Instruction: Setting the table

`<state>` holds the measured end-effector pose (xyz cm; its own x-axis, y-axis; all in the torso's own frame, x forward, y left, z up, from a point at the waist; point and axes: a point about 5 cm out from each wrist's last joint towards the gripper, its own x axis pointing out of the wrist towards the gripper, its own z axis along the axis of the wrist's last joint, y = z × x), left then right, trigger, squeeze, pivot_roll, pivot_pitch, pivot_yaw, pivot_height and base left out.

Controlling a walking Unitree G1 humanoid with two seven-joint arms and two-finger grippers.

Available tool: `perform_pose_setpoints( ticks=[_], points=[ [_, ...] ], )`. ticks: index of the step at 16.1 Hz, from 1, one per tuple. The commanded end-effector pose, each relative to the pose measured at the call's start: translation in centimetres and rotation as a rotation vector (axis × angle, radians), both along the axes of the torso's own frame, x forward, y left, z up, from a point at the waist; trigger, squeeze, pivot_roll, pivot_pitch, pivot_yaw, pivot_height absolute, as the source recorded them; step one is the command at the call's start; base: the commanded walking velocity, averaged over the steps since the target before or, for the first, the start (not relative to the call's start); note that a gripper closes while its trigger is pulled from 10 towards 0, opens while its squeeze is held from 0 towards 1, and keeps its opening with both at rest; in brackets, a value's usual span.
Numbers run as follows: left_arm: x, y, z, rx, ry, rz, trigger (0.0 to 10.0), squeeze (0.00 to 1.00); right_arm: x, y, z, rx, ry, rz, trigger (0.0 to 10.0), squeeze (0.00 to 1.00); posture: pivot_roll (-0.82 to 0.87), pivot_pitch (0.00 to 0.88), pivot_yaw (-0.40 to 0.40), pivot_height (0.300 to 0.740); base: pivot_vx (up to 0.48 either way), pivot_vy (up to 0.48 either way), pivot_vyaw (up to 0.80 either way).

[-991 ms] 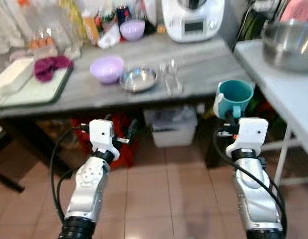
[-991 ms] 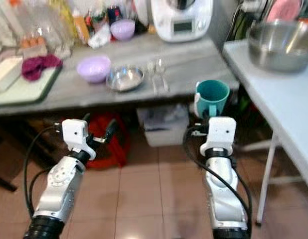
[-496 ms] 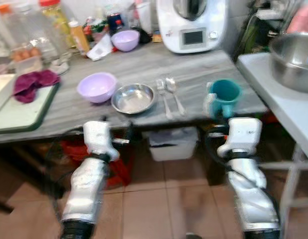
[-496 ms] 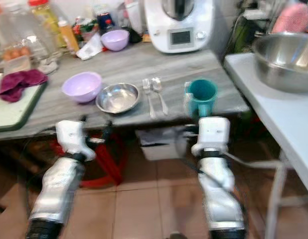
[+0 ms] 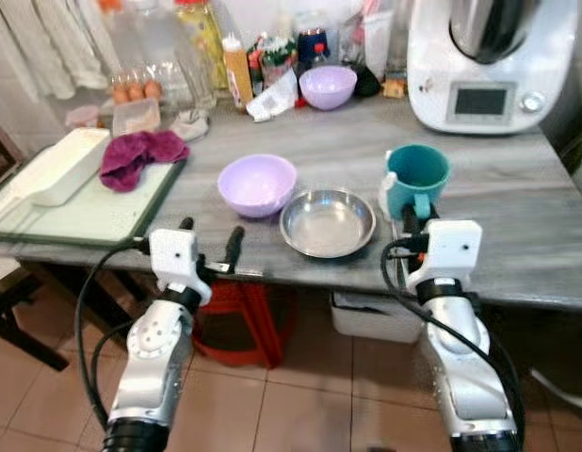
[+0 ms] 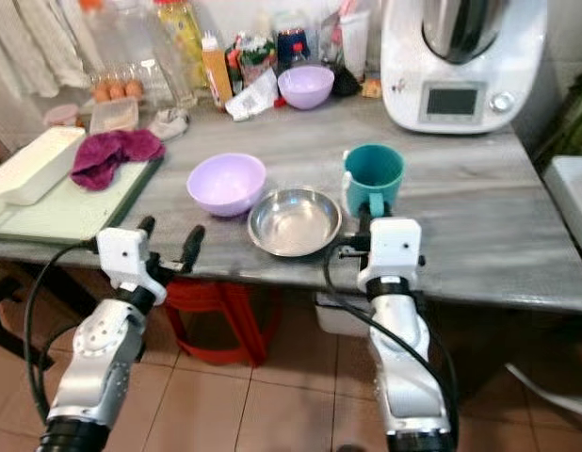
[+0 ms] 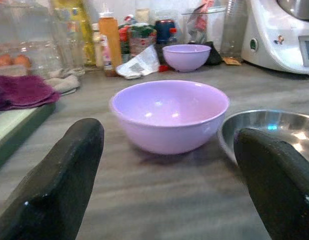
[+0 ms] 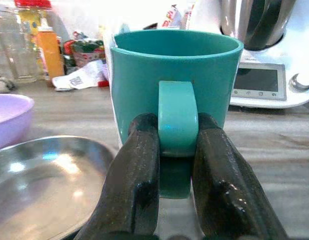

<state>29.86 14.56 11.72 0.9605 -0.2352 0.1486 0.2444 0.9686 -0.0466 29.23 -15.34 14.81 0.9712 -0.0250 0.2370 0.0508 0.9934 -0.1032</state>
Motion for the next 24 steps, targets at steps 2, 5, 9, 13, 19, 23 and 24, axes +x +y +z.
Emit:
perform_pose_setpoints(
  ticks=[2, 5, 9, 13, 19, 23, 24],
  points=[
    [-0.6, -0.7, 0.9, 0.005, -0.025, -0.036, 10.0, 0.0, -0.1, -0.2, 0.7, -0.007, -0.028, -0.005, 10.0, 0.0, -0.13, 0.074, 0.087, 0.74, 0.148, 0.0, 0.0],
    [-1.5, -1.2, 1.1, 0.025, -0.036, -0.092, 10.0, 0.0, -0.1, -0.1, 0.9, -0.021, -0.038, 0.005, 10.0, 0.0, -0.13, 0.074, 0.082, 0.74, 0.0, 0.0, 0.0],
    [-3.5, -1.4, 0.1, 0.07, 0.005, -0.183, 10.0, 0.0, 0.0, 0.0, 1.2, -0.03, -0.042, 0.019, 10.0, 0.0, -0.13, 0.082, 0.07, 0.74, 0.0, 0.0, 0.0],
    [-4.7, -1.0, -1.0, 0.087, 0.058, -0.254, 10.0, 0.0, 0.4, -0.7, 1.6, -0.03, -0.034, 0.024, 10.0, 0.0, -0.13, 0.106, 0.062, 0.74, 0.0, 0.0, 0.0],
    [-5.1, -1.6, -1.6, 0.138, 0.068, -0.378, 10.0, 0.0, 2.6, -2.2, 3.2, -0.08, -0.037, 0.049, 10.0, 0.0, -0.13, 0.143, 0.05, 0.74, 0.0, 0.0, 0.0],
    [-4.5, -1.4, -1.8, 0.175, 0.06, -0.42, 10.0, 0.0, 3.8, -2.5, 3.8, -0.072, -0.029, 0.098, 10.0, 0.0, -0.13, 0.15, 0.048, 0.74, 0.0, 0.0, 0.0],
    [-4.1, -1.4, -1.4, 0.176, 0.048, -0.419, 10.0, 0.0, 4.2, -2.4, 3.9, -0.077, -0.029, 0.119, 10.0, 0.0, -0.13, 0.15, 0.048, 0.74, 0.0, 0.0, 0.0]
  ],
)
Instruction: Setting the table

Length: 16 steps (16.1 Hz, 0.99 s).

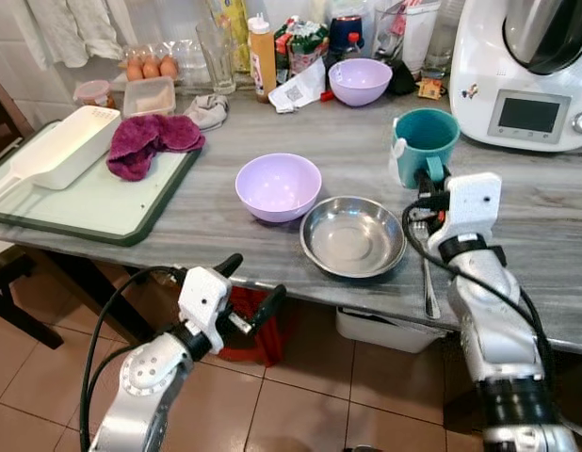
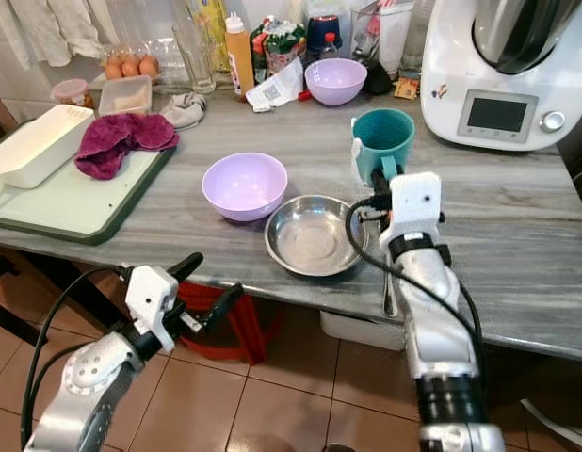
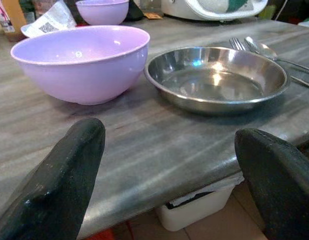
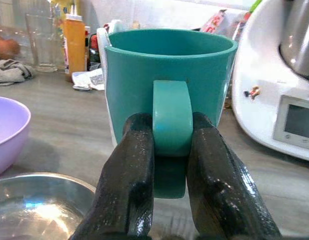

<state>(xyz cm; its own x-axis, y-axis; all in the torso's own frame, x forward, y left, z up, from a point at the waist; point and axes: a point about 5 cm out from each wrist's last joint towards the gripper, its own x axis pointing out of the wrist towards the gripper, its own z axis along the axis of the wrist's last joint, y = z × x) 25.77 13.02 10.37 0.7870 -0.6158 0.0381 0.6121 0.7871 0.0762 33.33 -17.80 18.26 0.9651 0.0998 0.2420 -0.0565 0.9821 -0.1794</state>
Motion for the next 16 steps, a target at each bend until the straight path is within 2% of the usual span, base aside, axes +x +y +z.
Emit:
perform_pose_setpoints(
  ticks=[1, 3, 9, 16],
  points=[
    [0.1, 0.1, 0.1, 0.013, -0.006, -0.006, 10.0, 0.0, 0.3, 0.0, 0.6, 0.006, -0.021, 0.015, 10.0, 0.0, -0.13, 0.15, 0.051, 0.74, 0.0, 0.0, 0.0],
    [0.3, -0.4, 0.6, 0.002, -0.024, -0.02, 10.0, 0.0, 1.2, 0.2, 1.1, 0.018, -0.023, 0.052, 10.0, 0.0, -0.13, 0.156, 0.061, 0.74, 0.0, 0.0, 0.0],
    [0.9, -0.9, 2.1, -0.019, -0.061, -0.025, 10.0, 0.0, 2.6, 0.3, 1.4, 0.033, -0.017, 0.095, 10.0, 0.0, -0.11, 0.164, 0.067, 0.74, 0.0, 0.0, 0.0],
    [0.6, -1.0, 2.5, -0.016, -0.057, -0.023, 10.0, 0.0, 4.3, 0.6, 0.1, 0.123, 0.064, 0.148, 10.0, 0.0, -0.1, 0.172, 0.078, 0.74, 0.0, 0.0, 0.0]
  ],
)
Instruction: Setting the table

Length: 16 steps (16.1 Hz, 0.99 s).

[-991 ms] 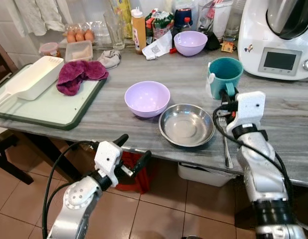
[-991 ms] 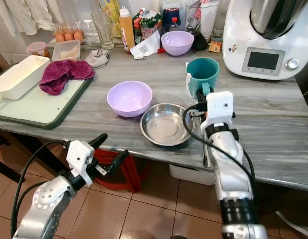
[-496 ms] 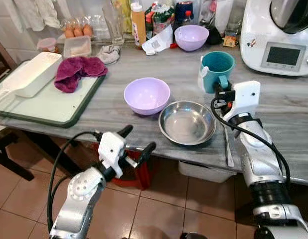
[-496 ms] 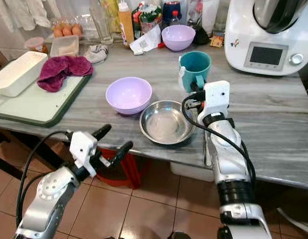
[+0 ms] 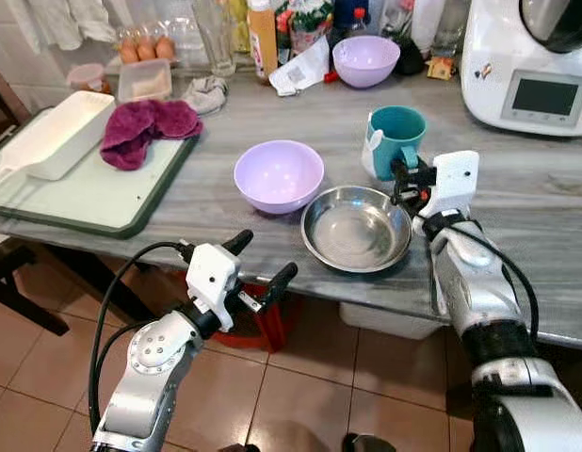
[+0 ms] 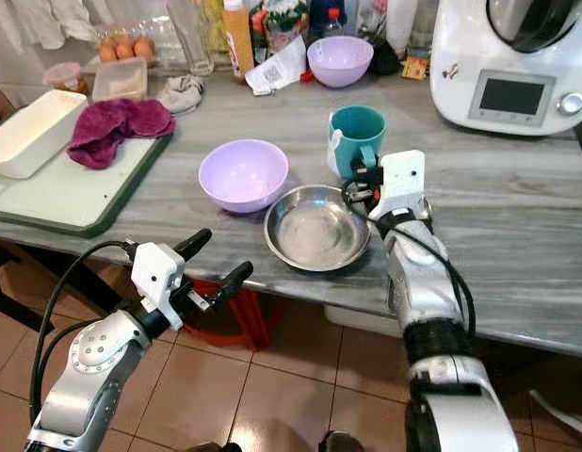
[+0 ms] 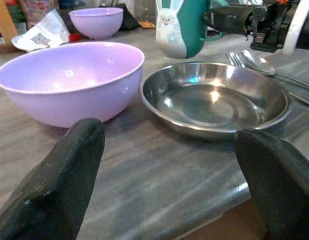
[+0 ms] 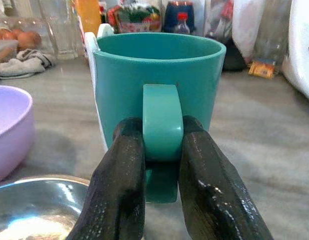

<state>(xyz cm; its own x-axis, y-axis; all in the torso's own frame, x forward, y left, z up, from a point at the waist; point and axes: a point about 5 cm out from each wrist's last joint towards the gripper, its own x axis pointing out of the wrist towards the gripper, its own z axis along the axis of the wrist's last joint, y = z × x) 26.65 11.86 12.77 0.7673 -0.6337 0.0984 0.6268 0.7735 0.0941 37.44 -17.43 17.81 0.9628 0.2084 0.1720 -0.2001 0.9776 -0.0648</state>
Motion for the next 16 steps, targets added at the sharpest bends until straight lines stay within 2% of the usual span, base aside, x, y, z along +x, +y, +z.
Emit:
perform_pose_setpoints(
  ticks=[1, 8, 9, 10, 11, 14, 16],
  points=[
    [-0.2, 0.2, 0.1, 0.007, 0.001, 0.003, 10.0, 0.0, 0.2, 0.3, 0.4, 0.025, -0.019, 0.017, 10.0, 0.0, -0.09, 0.172, 0.079, 0.74, 0.0, 0.0, 0.0],
    [-0.4, 0.3, 0.0, 0.01, 0.012, 0.013, 10.0, 0.0, 0.6, 1.4, -0.7, 0.014, 0.01, 0.063, 10.0, 0.0, -0.09, 0.173, 0.081, 0.74, 0.0, 0.0, 0.0],
    [-0.5, 0.3, 0.0, 0.011, 0.014, 0.015, 10.0, 0.0, 0.6, 1.3, -0.8, 0.013, 0.011, 0.061, 10.0, 0.46, -0.09, 0.173, 0.081, 0.74, 0.0, 0.0, 0.0],
    [-0.5, 0.3, -0.1, 0.012, 0.016, 0.015, 10.0, 0.0, 0.6, 1.2, -0.9, 0.011, 0.012, 0.058, 10.0, 0.8, -0.09, 0.173, 0.081, 0.74, 0.0, 0.0, 0.0],
    [-0.5, 0.3, -0.1, 0.013, 0.018, 0.016, 10.0, 0.0, 0.6, 1.1, -0.9, 0.01, 0.012, 0.056, 10.0, 1.0, -0.09, 0.173, 0.081, 0.74, 0.0, 0.0, 0.0],
    [-0.5, 0.4, -0.2, 0.014, 0.019, 0.016, 10.0, 0.0, 0.5, 0.9, -1.0, 0.006, 0.007, 0.048, 10.0, 1.0, -0.09, 0.173, 0.084, 0.74, 0.0, 0.0, 0.0],
    [-0.4, 0.4, -0.1, 0.015, 0.017, 0.014, 10.0, 0.0, 0.6, 0.7, -0.4, -0.029, -0.036, 0.031, 10.0, 1.0, -0.09, 0.171, 0.084, 0.74, 0.0, 0.0, 0.0]
  ],
)
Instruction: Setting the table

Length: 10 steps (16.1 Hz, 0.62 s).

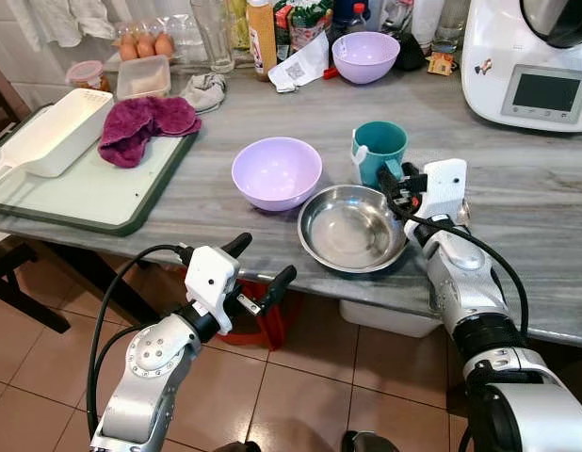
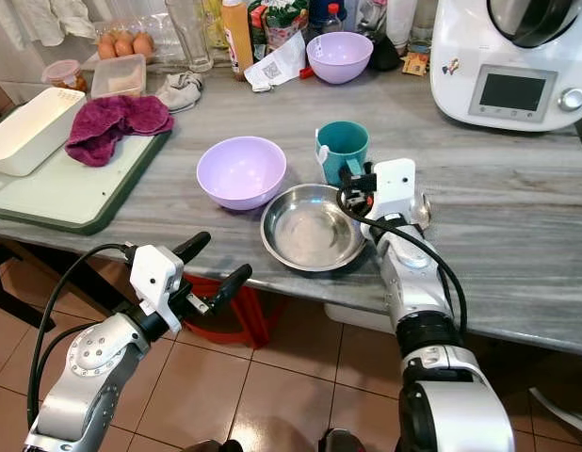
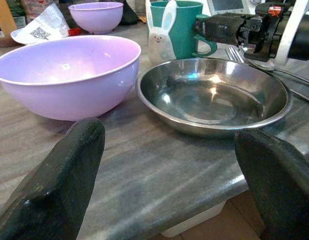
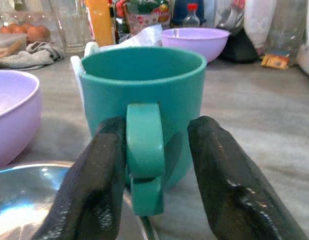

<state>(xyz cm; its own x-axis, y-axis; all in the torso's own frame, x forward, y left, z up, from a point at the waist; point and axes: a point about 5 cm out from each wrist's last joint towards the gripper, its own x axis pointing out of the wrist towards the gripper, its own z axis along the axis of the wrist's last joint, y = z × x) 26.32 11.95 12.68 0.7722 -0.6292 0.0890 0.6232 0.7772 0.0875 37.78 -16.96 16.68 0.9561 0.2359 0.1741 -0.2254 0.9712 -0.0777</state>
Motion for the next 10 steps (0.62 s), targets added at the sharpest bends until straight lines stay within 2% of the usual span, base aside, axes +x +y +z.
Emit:
perform_pose_setpoints(
  ticks=[1, 4, 8, 10],
  points=[
    [0.0, 0.3, 0.0, 0.014, 0.004, 0.009, 10.0, 0.0, 0.2, 0.3, 1.1, -0.023, -0.05, 0.003, 10.0, 1.0, -0.09, 0.171, 0.084, 0.74, 0.0, 0.0, 0.0],
    [0.3, 0.4, 0.1, 0.006, -0.003, 0.022, 10.0, 0.0, -0.1, 0.4, 2.6, -0.037, -0.13, -0.007, 10.0, 1.0, -0.09, 0.163, 0.081, 0.74, 0.0, 0.0, 0.0],
    [1.4, 1.0, 0.5, -0.031, -0.016, 0.099, 10.0, 0.0, -1.7, -0.1, 4.6, -0.03, -0.28, -0.07, 10.0, 1.0, -0.11, 0.134, 0.07, 0.74, 0.0, 0.0, 0.0],
    [1.7, 1.4, 0.5, -0.04, -0.018, 0.133, 10.0, 0.0, -2.2, 0.0, 4.8, -0.009, -0.289, -0.087, 10.0, 1.0, -0.11, 0.127, 0.071, 0.74, 0.0, 0.0, 0.0]
  ],
)
